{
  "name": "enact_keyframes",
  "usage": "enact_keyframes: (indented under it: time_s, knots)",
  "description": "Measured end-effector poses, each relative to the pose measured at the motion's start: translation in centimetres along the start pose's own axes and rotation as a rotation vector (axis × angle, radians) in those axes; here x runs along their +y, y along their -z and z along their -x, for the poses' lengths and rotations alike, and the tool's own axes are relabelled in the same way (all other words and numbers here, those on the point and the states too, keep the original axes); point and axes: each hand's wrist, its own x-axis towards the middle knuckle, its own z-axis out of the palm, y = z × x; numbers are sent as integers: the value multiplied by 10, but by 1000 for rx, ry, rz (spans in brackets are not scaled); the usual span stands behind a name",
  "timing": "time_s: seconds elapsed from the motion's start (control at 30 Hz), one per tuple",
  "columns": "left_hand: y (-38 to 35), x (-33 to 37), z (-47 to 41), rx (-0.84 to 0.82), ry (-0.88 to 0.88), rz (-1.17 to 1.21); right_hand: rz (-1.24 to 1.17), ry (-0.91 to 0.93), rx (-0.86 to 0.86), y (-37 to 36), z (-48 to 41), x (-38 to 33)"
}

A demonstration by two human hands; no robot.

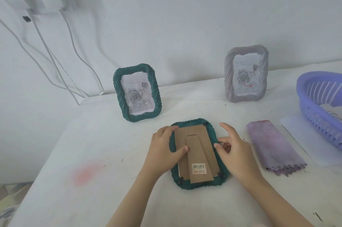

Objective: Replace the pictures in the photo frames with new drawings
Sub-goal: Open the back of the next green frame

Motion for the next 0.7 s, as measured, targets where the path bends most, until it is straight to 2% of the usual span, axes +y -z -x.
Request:
enact_keyframes:
  time_s: [0.17,0.33,0.47,0.7]
  knots:
    - [-1,-2,7,-22,-1,-26,70,85,-17,-1,-3,2]
    - [-1,-5,12,-117,-44,-97,100,204,-198,5,-10,3]
    - [-1,-7,12,-97,-66,-196,199,218,-293,6,-16,3]
    - [2,-5,7,-113,-41,-269,297,228,-362,7,-28,7]
